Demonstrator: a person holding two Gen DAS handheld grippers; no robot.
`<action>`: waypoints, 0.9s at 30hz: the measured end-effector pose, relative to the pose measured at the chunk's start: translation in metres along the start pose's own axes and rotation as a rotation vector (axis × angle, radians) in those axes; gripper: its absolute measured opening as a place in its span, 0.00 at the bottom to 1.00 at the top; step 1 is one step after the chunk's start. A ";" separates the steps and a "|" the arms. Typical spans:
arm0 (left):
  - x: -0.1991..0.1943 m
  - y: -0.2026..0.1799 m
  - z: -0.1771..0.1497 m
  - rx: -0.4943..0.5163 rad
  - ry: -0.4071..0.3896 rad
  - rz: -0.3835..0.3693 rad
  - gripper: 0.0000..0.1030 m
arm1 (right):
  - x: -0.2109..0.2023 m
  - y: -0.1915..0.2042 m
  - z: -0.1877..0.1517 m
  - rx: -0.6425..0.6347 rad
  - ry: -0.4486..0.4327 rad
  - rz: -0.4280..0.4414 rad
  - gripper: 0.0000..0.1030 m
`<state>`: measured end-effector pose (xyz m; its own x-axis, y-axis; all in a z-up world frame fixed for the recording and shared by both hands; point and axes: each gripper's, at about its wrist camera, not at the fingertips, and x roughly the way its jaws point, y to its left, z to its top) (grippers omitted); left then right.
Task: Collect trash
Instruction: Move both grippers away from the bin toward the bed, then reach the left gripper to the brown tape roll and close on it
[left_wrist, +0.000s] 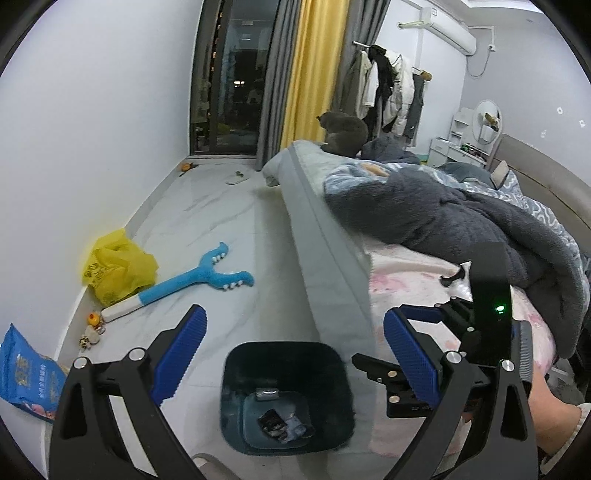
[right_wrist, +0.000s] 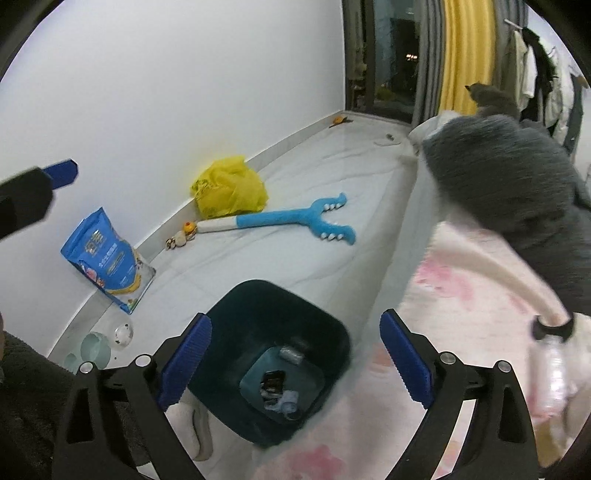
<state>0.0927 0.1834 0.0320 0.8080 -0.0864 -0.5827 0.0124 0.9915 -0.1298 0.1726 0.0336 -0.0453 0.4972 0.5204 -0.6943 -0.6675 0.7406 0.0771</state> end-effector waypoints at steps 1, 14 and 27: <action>0.001 -0.003 0.000 0.000 0.000 -0.006 0.95 | -0.006 -0.005 0.000 0.003 -0.008 -0.009 0.91; 0.027 -0.065 0.000 0.046 0.027 -0.065 0.95 | -0.067 -0.079 -0.016 0.055 -0.052 -0.178 0.94; 0.051 -0.122 0.000 0.085 0.060 -0.149 0.95 | -0.107 -0.154 -0.049 0.078 -0.036 -0.329 0.94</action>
<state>0.1320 0.0580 0.0184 0.7574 -0.2356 -0.6090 0.1806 0.9718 -0.1514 0.1950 -0.1572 -0.0178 0.6990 0.2619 -0.6655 -0.4243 0.9009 -0.0911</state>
